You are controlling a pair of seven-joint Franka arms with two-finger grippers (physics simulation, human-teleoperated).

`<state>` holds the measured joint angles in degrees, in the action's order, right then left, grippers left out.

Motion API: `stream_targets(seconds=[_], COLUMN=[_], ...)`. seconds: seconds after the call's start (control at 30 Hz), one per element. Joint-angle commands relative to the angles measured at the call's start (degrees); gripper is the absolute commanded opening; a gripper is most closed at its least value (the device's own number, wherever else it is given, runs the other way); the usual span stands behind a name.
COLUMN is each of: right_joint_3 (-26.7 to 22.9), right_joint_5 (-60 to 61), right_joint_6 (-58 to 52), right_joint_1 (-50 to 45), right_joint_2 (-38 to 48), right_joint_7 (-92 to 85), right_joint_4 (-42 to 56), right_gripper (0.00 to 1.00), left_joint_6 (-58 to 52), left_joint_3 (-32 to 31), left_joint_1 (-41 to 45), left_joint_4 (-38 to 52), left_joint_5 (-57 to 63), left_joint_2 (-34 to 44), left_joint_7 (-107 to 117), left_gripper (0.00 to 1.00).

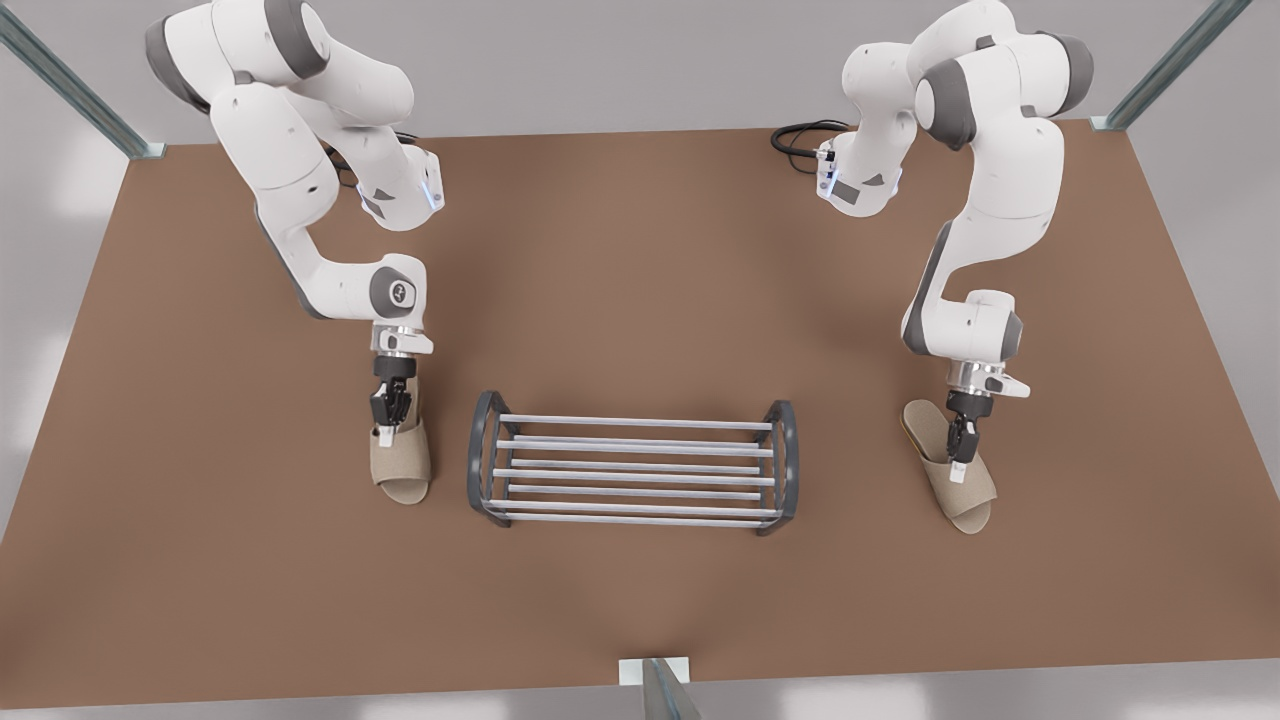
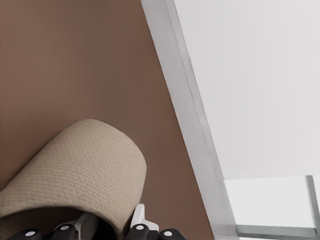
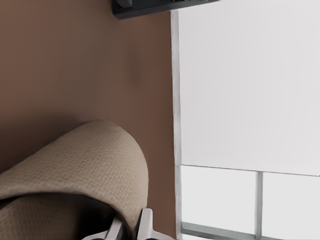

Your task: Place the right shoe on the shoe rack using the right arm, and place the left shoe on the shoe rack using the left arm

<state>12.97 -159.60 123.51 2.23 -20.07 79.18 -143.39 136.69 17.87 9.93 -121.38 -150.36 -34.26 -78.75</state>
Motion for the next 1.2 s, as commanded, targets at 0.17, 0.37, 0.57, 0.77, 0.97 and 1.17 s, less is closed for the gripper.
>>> stream_targets(seconds=[0.17,0.37,0.57,0.77,0.97,1.17], right_joint_3=[0.0,0.2,2.7,6.2,5.8,4.0], right_joint_5=[-0.2,0.1,8.9,21.1,26.0,25.8], right_joint_6=[7.5,26.3,44.5,44.2,41.4,33.3], right_joint_1=[0.1,0.4,-1.7,-7.5,-11.2,-12.9], right_joint_2=[8.2,22.2,23.4,13.5,3.7,-3.0], right_joint_7=[-2.1,-0.5,0.1,-0.3,-0.3,-2.1], right_joint_4=[0.0,5.9,20.9,33.0,40.9,40.6], right_gripper=[0.21,0.21,0.21,0.21,0.21,0.21], left_joint_6=[0.3,2.4,15.2,58.8,63.6,63.6], left_joint_3=[0.1,0.2,-2.7,-29.0,-33.0,-32.7], left_joint_1=[0.2,0.3,1.9,1.8,1.8,1.8], left_joint_4=[-0.1,-0.2,-0.8,18.2,21.7,21.8], left_joint_5=[0.2,0.4,2.0,1.2,-0.1,-0.5], left_joint_2=[0.7,3.1,14.0,19.8,28.1,30.9], left_joint_7=[0.1,-2.4,-3.0,-2.2,5.6,8.4], left_gripper=[0.3,0.26,0.28,0.29,0.24,0.24])
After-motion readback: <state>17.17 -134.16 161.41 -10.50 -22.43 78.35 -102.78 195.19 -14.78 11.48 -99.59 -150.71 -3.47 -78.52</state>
